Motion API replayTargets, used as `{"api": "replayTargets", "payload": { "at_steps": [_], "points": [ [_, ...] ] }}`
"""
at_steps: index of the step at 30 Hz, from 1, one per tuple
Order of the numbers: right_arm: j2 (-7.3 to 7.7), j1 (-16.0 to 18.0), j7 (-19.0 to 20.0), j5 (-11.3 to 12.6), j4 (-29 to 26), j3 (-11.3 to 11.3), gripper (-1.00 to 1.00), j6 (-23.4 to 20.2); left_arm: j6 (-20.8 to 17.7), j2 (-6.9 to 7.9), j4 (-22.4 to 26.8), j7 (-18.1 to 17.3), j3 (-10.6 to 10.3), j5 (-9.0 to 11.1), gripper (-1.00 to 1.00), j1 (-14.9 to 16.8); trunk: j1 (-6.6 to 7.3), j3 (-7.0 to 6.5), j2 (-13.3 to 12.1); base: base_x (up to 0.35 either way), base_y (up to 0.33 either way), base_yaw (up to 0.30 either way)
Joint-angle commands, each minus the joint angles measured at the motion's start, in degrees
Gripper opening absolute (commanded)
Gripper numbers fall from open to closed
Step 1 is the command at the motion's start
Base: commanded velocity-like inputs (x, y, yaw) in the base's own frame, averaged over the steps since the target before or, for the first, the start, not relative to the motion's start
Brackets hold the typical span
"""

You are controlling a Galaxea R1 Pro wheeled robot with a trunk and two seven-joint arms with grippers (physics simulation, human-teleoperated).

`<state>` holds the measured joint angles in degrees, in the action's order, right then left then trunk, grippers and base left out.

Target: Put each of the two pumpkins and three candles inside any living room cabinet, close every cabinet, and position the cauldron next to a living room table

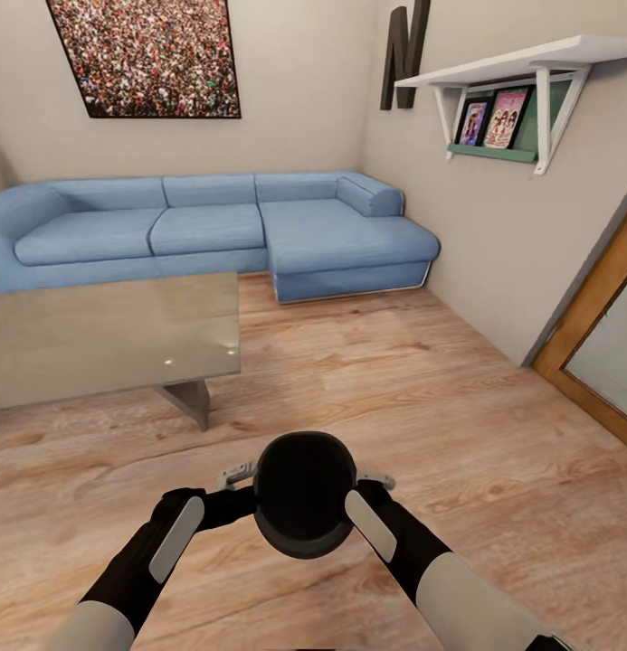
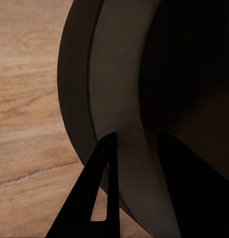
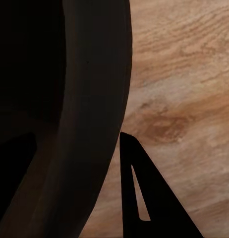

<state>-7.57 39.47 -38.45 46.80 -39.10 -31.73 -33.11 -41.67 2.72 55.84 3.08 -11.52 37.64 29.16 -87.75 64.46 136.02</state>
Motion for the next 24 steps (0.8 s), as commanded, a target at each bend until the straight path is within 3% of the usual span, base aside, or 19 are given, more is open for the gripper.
{"api": "replayTargets", "payload": {
  "at_steps": [1, 8, 24],
  "points": [
    [0.01, 0.1, -0.5, 1.5, -0.6, -0.9, -1.0, 0.7, -0.3, 0.11, 0.0, 0.4, -0.2, -1.3, -1.0, 0.1, 0.02, 0.05, 0.0, 0.0, 0.167, 0.0],
    [0.01, 0.1, -0.5, 1.5, -0.6, -0.9, -1.0, 0.7, -0.3, 0.18, 0.0, 0.4, -0.2, -1.3, -1.0, 0.1, 0.02, 0.05, 0.0, 0.0, 0.167, 0.04],
    [0.01, 0.1, -0.5, 1.5, -0.6, -0.9, -1.0, 0.7, -0.3, 0.09, -0.1, 0.4, -0.2, -1.3, -1.0, 0.1, 0.02, 0.05, 0.0, 0.029, 0.159, 0.259]
  ]
}}
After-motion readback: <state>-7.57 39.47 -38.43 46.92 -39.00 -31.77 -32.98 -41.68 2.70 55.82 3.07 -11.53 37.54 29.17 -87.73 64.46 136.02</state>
